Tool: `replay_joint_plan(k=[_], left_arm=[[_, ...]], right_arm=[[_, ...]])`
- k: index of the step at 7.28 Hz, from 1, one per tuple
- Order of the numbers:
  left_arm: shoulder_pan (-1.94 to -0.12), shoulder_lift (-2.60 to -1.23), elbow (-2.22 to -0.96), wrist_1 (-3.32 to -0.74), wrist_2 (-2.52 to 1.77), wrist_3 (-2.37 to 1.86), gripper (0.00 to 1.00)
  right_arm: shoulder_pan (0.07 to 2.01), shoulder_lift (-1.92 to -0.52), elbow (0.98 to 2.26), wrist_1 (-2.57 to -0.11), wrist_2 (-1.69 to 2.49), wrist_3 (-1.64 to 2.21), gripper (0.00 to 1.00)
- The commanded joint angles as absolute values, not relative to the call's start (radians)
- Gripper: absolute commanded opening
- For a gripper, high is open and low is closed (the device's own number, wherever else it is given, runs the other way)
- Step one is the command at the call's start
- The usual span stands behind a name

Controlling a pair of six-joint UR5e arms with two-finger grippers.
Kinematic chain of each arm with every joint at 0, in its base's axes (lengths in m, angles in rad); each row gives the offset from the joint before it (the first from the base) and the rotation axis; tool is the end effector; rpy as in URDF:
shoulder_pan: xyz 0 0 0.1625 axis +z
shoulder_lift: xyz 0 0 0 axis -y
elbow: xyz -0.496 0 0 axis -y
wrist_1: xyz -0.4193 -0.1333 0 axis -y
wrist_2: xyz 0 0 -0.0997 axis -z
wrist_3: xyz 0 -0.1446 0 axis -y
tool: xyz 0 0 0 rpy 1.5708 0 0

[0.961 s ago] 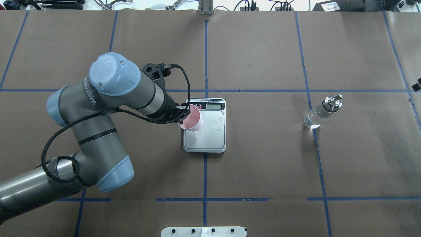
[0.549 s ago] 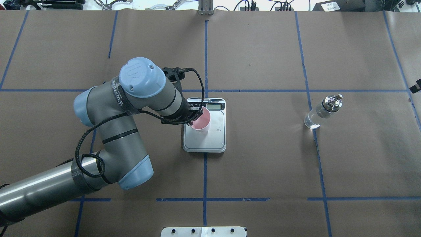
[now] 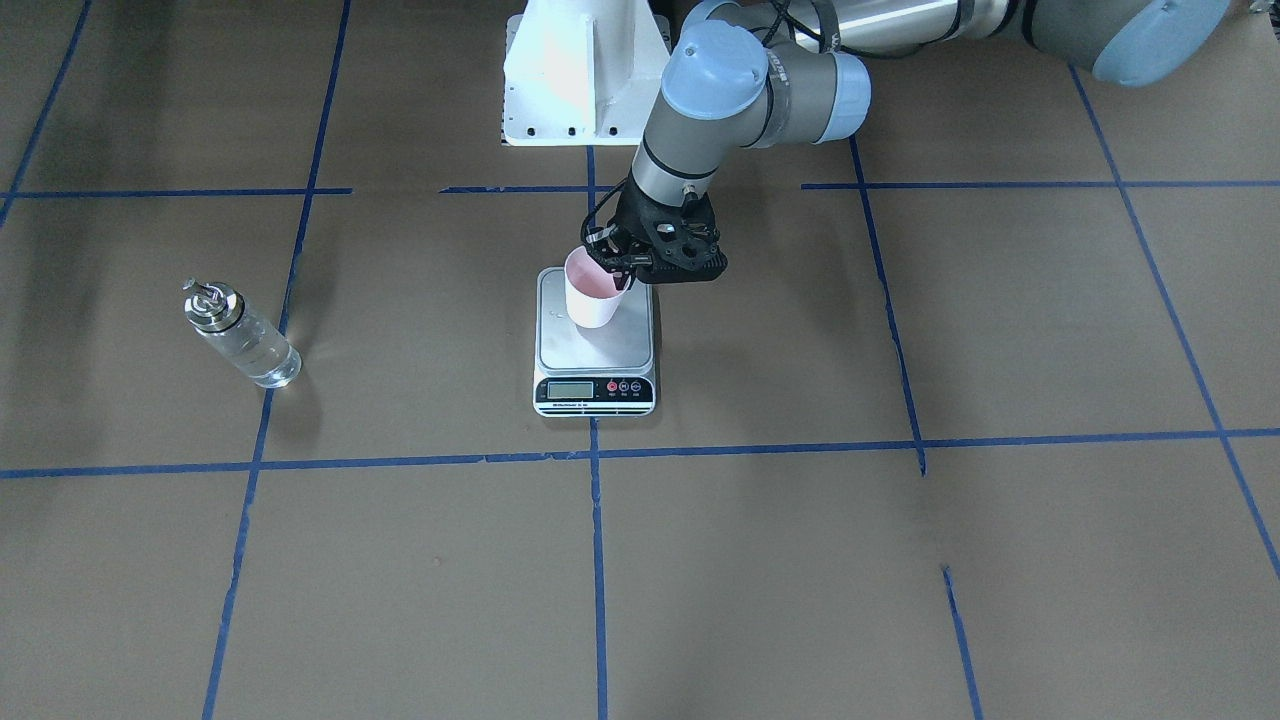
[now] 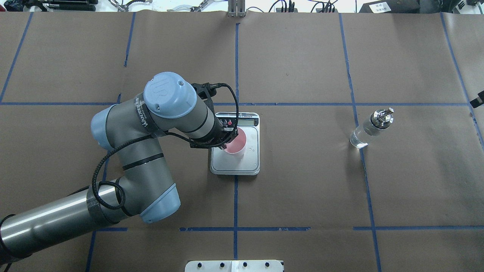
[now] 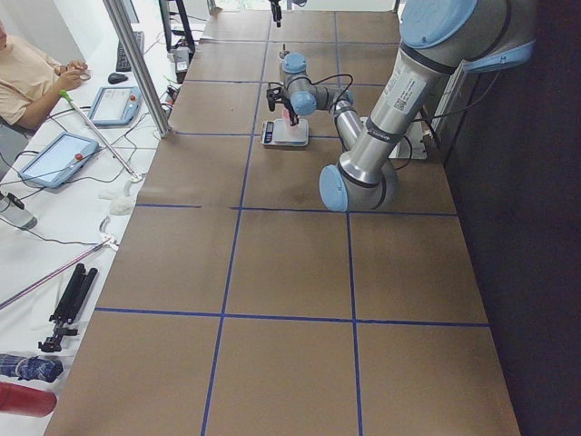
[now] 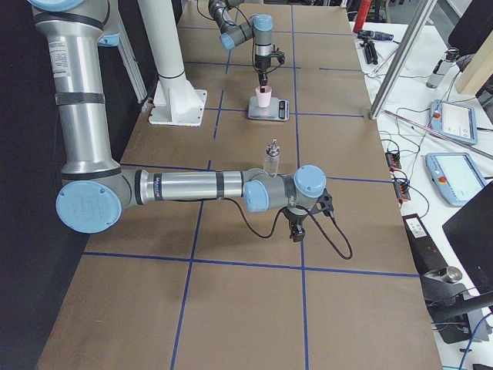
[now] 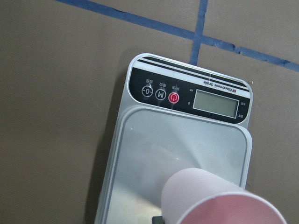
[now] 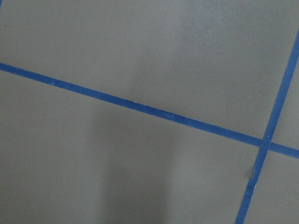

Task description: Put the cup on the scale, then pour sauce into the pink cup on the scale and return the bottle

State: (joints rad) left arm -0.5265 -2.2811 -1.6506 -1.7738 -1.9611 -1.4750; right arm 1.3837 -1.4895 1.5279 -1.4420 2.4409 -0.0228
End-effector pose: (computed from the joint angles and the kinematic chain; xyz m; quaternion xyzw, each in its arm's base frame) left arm 0.6393 -0.4621 0.2302 -0.0192 0.4971 -0.0941 0.8624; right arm -0.0842 -0.5673 0.7161 0.0410 -0.4248 -0.1297 0.8950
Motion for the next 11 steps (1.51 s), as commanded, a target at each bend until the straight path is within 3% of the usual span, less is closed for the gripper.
replay_joint_plan(k=[1,2,4,5,6,7,9,11], left_arm=[[-0.526,-2.283,-1.651,-1.773,-1.96,-1.476,0.0],[-0.526,-2.281,-1.649,-1.773,-1.96,-1.476,0.09],[-0.526,-2.28,-1.648,-1.776,-1.962,-1.476,0.14],[-0.526,-2.279,-1.649,-1.781,-1.965,-1.474,0.26],[-0.526,-2.281,-1.652,-1.786,-1.967,-1.47,0.4],[-0.526,-2.28,-1.66,-1.787,-1.965,-1.468,0.71],[-0.543,-2.275,-1.742,-1.776,-1.967,-1.468,0.71],[-0.589,-2.215,-1.857,-1.776,-1.973,-1.47,0.71]], right_arm=[[1.384,-1.489,1.52,-1.442,2.442,-0.023,1.0],[1.381,-1.489,1.52,-1.442,2.444,-0.023,1.0],[1.374,-1.489,1.519,-1.442,2.453,-0.021,1.0],[1.373,-1.488,1.517,-1.442,2.454,-0.021,1.0],[1.367,-1.488,1.517,-1.44,2.456,-0.021,1.0],[1.358,-1.486,1.519,-1.44,2.456,-0.021,1.0],[1.321,-1.488,1.531,-1.371,2.457,-0.018,1.0],[1.293,-1.564,1.534,-1.111,2.459,0.106,1.0]])
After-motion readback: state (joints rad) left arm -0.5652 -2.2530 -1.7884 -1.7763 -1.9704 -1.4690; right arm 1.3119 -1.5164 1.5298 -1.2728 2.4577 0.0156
